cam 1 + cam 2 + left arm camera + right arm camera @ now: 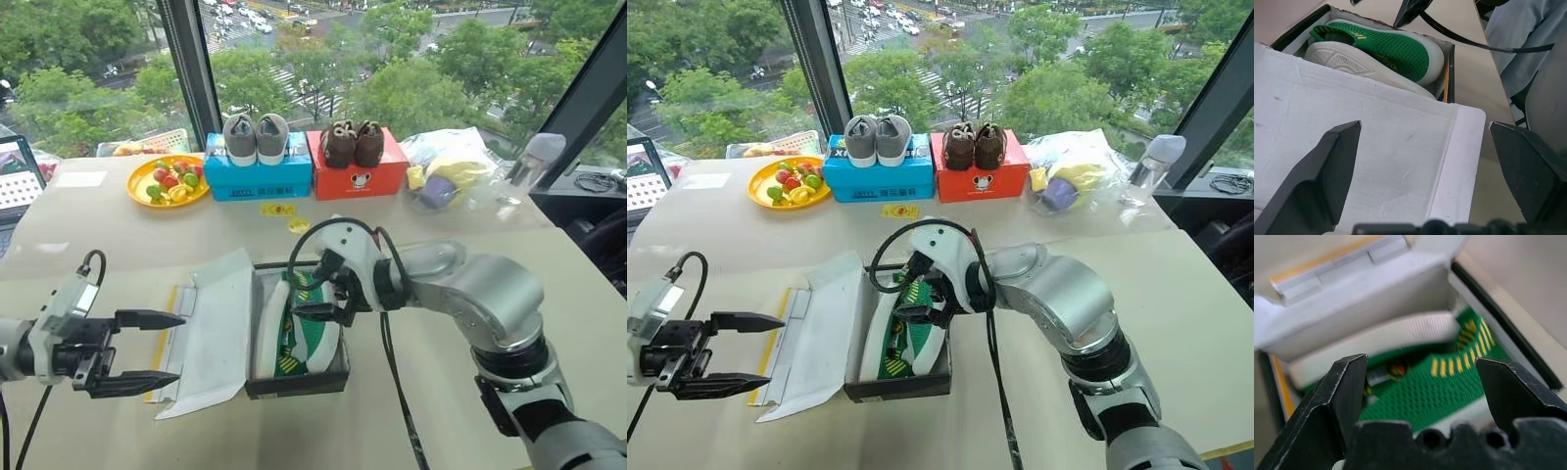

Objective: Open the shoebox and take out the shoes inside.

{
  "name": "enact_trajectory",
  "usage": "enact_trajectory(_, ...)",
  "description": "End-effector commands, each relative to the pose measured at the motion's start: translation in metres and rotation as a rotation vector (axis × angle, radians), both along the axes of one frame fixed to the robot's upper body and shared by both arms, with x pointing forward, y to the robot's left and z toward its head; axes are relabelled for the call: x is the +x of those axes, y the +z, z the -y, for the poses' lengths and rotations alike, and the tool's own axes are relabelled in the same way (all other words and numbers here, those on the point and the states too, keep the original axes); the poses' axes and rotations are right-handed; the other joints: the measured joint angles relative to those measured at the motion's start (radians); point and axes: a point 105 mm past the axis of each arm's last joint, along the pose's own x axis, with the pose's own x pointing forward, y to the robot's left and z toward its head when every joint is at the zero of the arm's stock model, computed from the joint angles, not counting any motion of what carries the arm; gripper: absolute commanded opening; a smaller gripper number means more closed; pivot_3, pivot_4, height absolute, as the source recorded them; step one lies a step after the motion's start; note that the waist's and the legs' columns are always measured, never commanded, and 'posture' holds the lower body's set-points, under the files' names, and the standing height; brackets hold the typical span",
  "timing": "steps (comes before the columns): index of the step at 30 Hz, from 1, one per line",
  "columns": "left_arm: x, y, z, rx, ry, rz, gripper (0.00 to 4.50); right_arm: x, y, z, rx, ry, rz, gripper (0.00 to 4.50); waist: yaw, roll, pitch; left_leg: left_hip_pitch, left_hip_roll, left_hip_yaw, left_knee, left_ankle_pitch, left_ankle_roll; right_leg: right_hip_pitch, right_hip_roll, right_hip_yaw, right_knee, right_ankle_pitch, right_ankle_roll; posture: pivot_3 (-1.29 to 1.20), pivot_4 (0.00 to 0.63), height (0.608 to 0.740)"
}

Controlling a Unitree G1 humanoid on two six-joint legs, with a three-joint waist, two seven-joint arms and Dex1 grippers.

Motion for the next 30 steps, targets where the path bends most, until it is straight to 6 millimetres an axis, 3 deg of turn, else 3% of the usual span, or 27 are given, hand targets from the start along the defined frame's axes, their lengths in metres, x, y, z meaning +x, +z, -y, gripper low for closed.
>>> enact_trajectory(1, 0.002, 0.005, -0.001, 0.021, -0.010, 0.027, 4.50, 0.019, -0.018, 0.008, -0.090, -0.051, 0.077, 4.23, 0.000, 0.000, 0.000, 0.000, 0.000, 0.000, 0.000, 0.000, 0.000, 0.000, 0.000, 0.000, 0.000, 0.000, 0.000, 0.00, 0.150, 0.731)
enact_trajectory(8, 0.002, 0.002, -0.003, 0.023, -0.001, 0.031, 4.50, 0.043, -0.054, 0.017, -0.288, -0.040, 0.193, 4.23, -0.002, -0.001, -0.001, 0.005, 0.000, 0.000, 0.001, -0.003, 0.005, 0.005, 0.000, 0.001, 0.000, 0.000, 0.000, 0.00, 0.150, 0.731)
enact_trajectory(11, 0.002, 0.002, -0.004, 0.022, 0.006, 0.031, 4.50, 0.043, -0.061, 0.015, -0.357, 0.006, 0.238, 4.23, 0.003, -0.002, -0.001, 0.013, 0.001, 0.000, 0.001, -0.002, 0.007, 0.011, 0.000, 0.001, 0.000, -0.005, 0.005, 0.00, 0.150, 0.731)
enact_trajectory(17, -0.001, 0.000, -0.003, 0.022, 0.010, 0.031, 4.50, 0.039, -0.077, 0.016, -0.475, 0.077, 0.252, 4.23, 0.006, -0.005, -0.004, 0.013, 0.001, 0.000, 0.001, 0.001, 0.006, 0.011, -0.001, 0.001, 0.002, -0.006, 0.000, 0.00, 0.150, 0.731)
enact_trajectory(22, -0.002, -0.001, -0.002, 0.018, 0.012, 0.035, 4.50, 0.038, -0.076, 0.006, -0.439, 0.087, 0.230, 4.23, 0.006, -0.007, -0.006, 0.013, 0.001, 0.000, 0.001, 0.001, 0.006, 0.011, -0.002, 0.001, 0.001, -0.006, 0.000, 0.00, 0.150, 0.731)
enact_trajectory(23, -0.002, -0.002, -0.002, 0.018, 0.012, 0.036, 4.50, 0.039, -0.076, 0.005, -0.434, 0.084, 0.229, 3.83, 0.006, -0.007, -0.006, 0.013, 0.001, 0.000, 0.001, 0.001, 0.006, 0.011, -0.002, 0.001, 0.001, -0.006, 0.000, 0.00, 0.150, 0.731)
enact_trajectory(25, -0.002, -0.002, -0.001, 0.017, 0.014, 0.038, 4.50, 0.043, -0.075, 0.004, -0.421, 0.067, 0.226, 3.66, 0.005, -0.007, -0.006, 0.014, 0.002, 0.000, 0.001, 0.001, 0.006, 0.011, -0.002, 0.001, 0.001, -0.006, -0.001, 0.00, 0.150, 0.731)
enact_trajectory(30, -0.002, -0.002, 0.000, 0.013, 0.016, 0.044, 4.50, 0.048, -0.074, 0.002, -0.400, 0.034, 0.224, 1.98, 0.004, -0.007, -0.006, 0.014, 0.002, 0.000, 0.001, 0.002, 0.004, 0.010, -0.001, 0.001, 0.002, -0.004, -0.003, 0.00, 0.150, 0.731)
